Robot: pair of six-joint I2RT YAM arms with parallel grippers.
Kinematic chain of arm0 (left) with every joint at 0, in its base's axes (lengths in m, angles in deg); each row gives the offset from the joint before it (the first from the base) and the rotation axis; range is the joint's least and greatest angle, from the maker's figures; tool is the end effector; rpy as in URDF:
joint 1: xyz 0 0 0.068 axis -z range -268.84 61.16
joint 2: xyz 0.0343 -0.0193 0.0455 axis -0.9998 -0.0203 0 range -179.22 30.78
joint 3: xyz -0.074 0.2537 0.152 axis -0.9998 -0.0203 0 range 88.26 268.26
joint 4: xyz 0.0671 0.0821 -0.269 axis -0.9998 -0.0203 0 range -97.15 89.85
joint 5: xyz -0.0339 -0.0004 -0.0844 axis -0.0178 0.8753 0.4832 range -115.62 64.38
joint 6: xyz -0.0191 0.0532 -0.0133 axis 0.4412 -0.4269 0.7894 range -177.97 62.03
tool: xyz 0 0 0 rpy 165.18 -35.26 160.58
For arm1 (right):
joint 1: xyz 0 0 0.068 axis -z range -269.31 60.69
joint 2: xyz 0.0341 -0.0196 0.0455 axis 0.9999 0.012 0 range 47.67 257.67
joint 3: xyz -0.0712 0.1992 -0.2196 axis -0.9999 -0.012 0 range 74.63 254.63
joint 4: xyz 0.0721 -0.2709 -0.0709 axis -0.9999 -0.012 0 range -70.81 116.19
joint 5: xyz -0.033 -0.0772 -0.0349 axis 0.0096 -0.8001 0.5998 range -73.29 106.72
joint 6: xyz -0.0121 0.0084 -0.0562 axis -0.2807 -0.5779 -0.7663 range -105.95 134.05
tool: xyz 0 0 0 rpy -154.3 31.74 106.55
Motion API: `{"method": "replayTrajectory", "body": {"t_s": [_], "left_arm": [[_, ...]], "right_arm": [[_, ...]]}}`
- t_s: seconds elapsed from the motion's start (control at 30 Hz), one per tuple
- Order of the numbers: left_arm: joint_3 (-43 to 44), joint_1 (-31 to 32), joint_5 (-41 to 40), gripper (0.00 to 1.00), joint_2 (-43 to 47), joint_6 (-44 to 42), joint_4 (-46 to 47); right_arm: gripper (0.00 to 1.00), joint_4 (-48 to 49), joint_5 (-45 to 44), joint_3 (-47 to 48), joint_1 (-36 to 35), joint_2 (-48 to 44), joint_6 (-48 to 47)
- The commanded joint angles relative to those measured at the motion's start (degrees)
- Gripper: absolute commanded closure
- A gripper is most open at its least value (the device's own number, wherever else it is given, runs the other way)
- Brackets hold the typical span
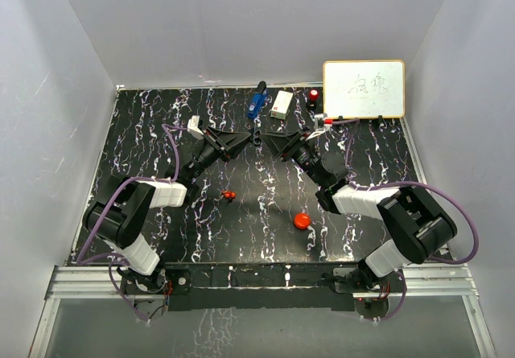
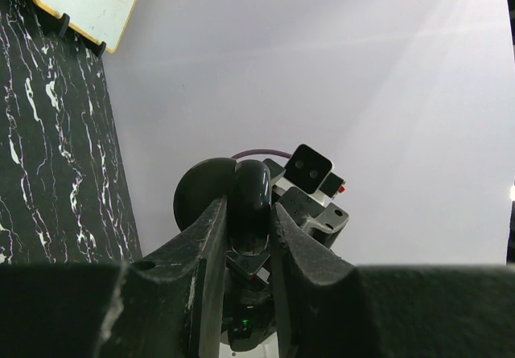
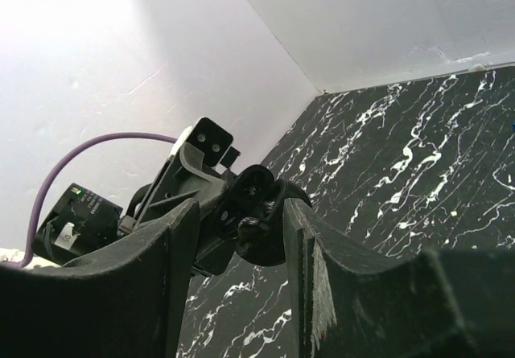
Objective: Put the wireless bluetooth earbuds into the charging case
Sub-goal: Place the earbud in the charging case.
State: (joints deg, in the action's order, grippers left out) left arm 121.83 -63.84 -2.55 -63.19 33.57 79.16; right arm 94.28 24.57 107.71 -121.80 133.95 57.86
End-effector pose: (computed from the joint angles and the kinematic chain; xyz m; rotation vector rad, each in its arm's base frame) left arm 0.2963 -0.1562 0.2373 -0.4637 1.4861 -1.9426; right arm 0.2707 0.1790 0.2558 0.0139 1.4173 1.2107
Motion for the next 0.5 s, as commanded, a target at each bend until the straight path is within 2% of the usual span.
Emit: {"method": "replayTrajectory", "body": {"t_s": [0.0, 0.47], "left_arm": [[2.1, 0.3, -0.4, 1.0, 0.8, 0.3, 4.6], [2.1, 0.3, -0.5, 1.0, -0.3, 0.3, 4.7]], "right_arm": [[0.56, 0.9, 0.4, 1.0, 0.3, -0.8, -0.8], [0.58, 1.0, 2.7, 1.1, 0.3, -1.1, 0.0]]}}
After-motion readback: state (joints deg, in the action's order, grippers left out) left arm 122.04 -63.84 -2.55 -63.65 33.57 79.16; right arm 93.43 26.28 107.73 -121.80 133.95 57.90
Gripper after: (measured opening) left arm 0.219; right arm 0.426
